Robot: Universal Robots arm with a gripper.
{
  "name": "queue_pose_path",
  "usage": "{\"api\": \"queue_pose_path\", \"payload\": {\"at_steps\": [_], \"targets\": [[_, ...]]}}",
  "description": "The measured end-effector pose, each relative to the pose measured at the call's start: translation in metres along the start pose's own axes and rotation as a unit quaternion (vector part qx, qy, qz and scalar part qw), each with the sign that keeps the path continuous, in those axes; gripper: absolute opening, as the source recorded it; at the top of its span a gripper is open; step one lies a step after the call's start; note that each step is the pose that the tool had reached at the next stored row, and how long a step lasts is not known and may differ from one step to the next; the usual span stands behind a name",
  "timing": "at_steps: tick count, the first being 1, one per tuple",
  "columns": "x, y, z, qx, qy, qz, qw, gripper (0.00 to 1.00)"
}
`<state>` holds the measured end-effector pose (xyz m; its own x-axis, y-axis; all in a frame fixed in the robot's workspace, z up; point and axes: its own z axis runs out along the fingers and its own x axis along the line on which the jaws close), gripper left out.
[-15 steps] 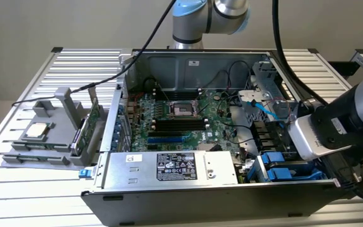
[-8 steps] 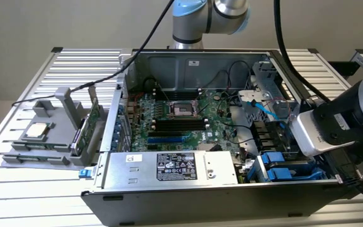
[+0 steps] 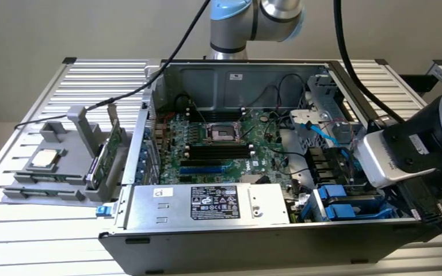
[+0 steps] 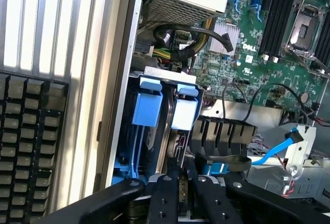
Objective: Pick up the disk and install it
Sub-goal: 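Insert the second disk wire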
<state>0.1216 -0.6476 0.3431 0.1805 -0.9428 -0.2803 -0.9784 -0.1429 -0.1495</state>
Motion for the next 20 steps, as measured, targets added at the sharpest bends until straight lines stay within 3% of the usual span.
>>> {"api": "queue_pose_path", "payload": {"at_steps": [5,14,20], "targets": [[-0.0001,-0.0001,-0.0001,-0.0033,0.0069,0.004,1.0,0.16],[-0.0001,-0.0001,-0.0002,-0.01,0.0139,0.018,0.9997,0.16],[-0.0001,-0.0001,-0.0002,-0.0134,0.0209,0.026,0.9993,0.16]]}}
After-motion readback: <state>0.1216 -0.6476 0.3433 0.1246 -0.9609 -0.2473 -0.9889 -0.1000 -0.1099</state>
